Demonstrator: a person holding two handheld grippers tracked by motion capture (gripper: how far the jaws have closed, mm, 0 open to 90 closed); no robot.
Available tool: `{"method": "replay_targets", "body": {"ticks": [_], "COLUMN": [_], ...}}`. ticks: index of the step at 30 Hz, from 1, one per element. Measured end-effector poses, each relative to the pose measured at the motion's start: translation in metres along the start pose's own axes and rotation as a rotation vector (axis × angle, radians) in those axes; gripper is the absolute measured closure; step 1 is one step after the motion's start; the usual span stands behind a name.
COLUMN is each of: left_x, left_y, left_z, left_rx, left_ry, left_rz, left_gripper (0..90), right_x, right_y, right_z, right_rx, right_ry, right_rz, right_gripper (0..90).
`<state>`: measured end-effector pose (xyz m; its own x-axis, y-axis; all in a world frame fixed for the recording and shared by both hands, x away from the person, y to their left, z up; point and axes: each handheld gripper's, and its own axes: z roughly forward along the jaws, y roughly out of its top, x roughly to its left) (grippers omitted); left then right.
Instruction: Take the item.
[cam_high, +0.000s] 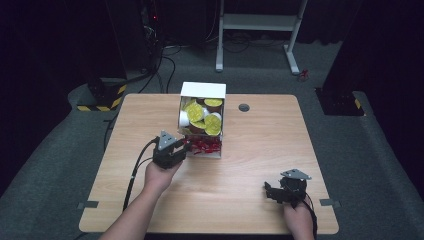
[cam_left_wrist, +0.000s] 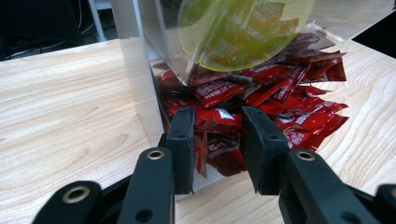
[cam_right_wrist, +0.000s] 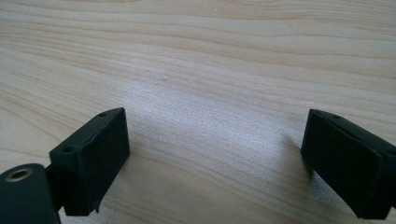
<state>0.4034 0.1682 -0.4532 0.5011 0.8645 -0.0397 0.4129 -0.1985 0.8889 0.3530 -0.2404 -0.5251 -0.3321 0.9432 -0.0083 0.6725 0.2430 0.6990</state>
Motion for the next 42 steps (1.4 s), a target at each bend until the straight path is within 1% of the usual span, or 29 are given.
{"method": "replay_targets", "body": {"ticks": [7,8,9,16,17,22,25,27,28,31,34,42], "left_x": [-0.001,-0.002,-0.002,-0.004,-0.005,-0.005,-0.007,-0.007,-0.008,-0.008,-0.009,-0.01], "left_y": [-0.003,-0.004,-0.004,-0.005,-0.005,-0.005,-0.005,-0.006,-0.007,-0.008,-0.01,-0.012], "left_z": [-0.001,-0.001,-0.001,-0.002,-0.003,-0.005,-0.007,-0.009,-0.01,-0.013,-0.017,-0.025], "left_rx": [0.001,-0.001,-0.001,-0.015,-0.018,-0.025,-0.03,-0.036,-0.038,-0.049,-0.057,-0.069], "left_ry": [0.007,0.013,0.013,0.023,0.024,0.024,0.026,0.03,0.029,0.03,0.024,0.017], "left_rz": [0.005,0.014,0.014,0.017,0.017,0.019,0.023,0.033,0.028,0.031,0.021,0.021], "left_gripper": [68.0,68.1,68.2,68.4,68.4,68.5,68.5,68.5,68.5,68.5,68.6,68.7], "right_x": [0.0,0.0,0.0,0.0,0.0,0.0,0.0,0.0,0.0,0.0,0.0,0.0], "right_y": [0.0,0.0,0.0,0.0,0.0,0.0,0.0,0.0,0.0,0.0,0.0,0.0], "right_z": [0.0,0.0,0.0,0.0,0.0,0.0,0.0,0.0,0.0,0.0,-0.001,-0.001], "right_rx": [-0.002,-0.001,-0.001,0.0,-0.001,0.001,0.001,0.001,0.001,0.002,0.002,0.004], "right_ry": [0.0,0.0,0.0,0.0,0.0,0.002,0.002,0.002,0.002,0.003,0.005,0.007], "right_rz": [-0.006,-0.004,-0.004,0.0,-0.007,-0.008,-0.008,-0.008,-0.008,-0.007,-0.008,-0.004], "right_gripper": [7.8,7.8,7.8,7.8,7.8,7.8,7.8,7.8,7.8,7.8,7.8,7.8]}}
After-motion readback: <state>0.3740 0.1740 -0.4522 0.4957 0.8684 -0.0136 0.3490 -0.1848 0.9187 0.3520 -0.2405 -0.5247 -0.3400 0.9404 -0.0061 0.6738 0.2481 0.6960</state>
